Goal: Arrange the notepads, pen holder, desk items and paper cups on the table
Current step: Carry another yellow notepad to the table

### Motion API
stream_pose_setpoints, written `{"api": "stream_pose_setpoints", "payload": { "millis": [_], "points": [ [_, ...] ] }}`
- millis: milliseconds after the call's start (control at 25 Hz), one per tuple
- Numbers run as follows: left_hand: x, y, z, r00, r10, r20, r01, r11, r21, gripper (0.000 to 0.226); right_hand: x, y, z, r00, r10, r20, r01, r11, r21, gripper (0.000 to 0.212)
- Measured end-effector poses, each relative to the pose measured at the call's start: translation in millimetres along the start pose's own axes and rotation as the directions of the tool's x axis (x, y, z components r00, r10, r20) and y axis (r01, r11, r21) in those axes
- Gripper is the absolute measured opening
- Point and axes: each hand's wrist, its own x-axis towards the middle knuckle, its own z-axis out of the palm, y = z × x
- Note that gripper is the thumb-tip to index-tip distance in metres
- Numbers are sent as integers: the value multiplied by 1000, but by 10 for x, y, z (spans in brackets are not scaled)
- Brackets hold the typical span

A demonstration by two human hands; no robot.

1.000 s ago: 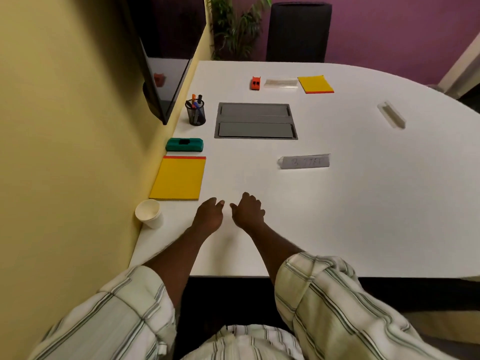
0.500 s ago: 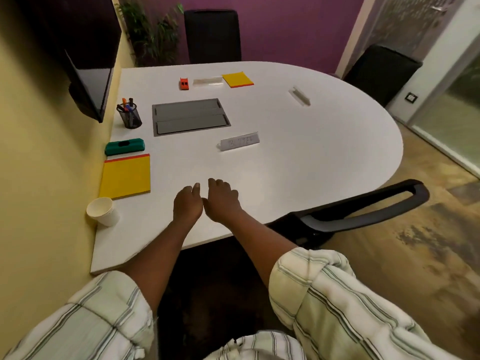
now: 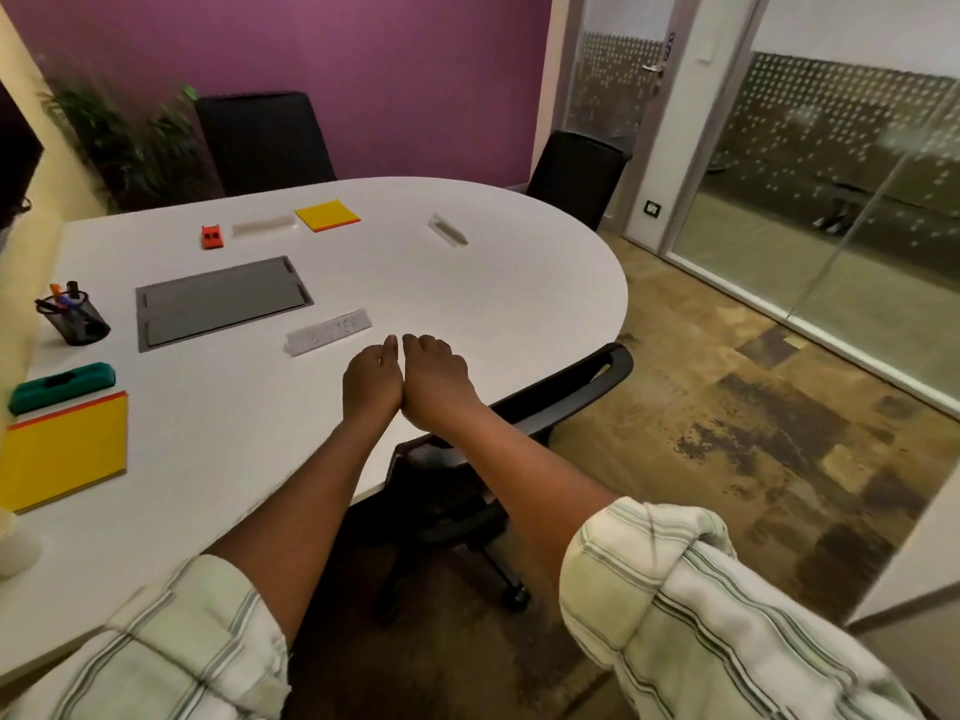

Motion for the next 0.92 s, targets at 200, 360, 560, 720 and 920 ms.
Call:
{"api": "stream_pose_setpoints", "payload": {
  "millis": [200,360,560,720,920],
  "points": [
    [-275,920,917,987,160,17,-159,986,-51,42,-186,1136,-655,998,31,-53,-31,1000,-6,57],
    [-432,1520,1587,971,234,56,-233,972,-20,49,-332,2025,-1083,990,81,-118,-79,997,20,50],
    [-406,2117,2434,940,315,134,-318,948,4,52,-411,3127,-1375,958,221,-182,-220,975,25,54],
    [-186,2448,3330,912,347,218,-362,932,30,54,-293,3990,-1465,926,340,-165,-341,940,24,55],
    [338,2762,4557,860,390,329,-424,905,34,58,104,5223,-1551,849,507,-148,-508,861,34,52]
  ]
}}
